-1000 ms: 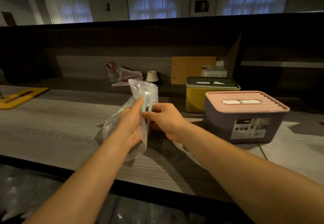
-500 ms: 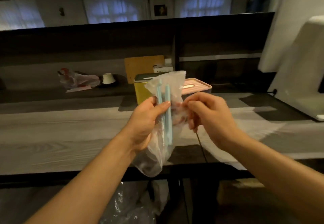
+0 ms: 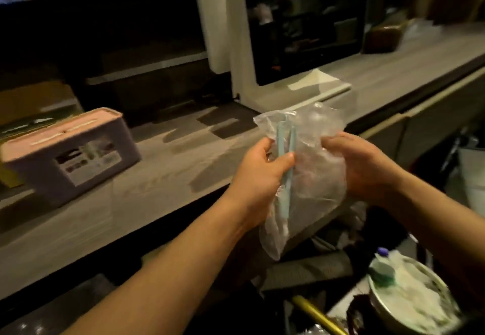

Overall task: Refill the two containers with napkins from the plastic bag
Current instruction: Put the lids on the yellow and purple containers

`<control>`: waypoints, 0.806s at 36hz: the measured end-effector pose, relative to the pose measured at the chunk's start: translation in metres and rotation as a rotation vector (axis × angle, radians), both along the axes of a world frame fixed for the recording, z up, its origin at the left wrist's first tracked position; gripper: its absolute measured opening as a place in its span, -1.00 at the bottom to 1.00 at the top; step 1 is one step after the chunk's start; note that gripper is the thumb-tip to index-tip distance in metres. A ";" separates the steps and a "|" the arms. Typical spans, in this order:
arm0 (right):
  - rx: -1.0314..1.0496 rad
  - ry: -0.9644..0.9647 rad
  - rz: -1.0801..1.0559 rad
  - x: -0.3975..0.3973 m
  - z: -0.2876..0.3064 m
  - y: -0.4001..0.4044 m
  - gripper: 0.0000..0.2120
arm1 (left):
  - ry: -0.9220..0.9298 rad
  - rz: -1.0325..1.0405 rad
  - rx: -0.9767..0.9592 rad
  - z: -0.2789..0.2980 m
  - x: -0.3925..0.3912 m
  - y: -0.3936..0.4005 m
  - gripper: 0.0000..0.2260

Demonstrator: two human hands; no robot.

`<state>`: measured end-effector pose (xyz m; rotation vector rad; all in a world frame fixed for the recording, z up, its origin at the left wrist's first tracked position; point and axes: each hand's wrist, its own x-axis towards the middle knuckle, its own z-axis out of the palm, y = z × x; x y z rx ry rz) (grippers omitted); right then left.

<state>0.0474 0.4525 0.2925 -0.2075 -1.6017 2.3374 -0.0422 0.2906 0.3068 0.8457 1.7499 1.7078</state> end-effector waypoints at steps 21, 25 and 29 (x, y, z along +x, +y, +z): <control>-0.046 -0.398 -0.738 0.112 -0.188 0.138 -0.79 | 0.252 -0.427 -0.488 -0.174 0.076 0.218 -0.74; -0.207 -0.488 -0.790 0.123 -0.232 0.145 -0.80 | 0.151 -0.623 -0.617 -0.211 0.082 0.227 -0.63; -0.407 -0.487 -0.858 0.127 -0.271 0.142 -0.81 | 0.259 -0.573 -0.738 -0.253 0.087 0.236 -0.72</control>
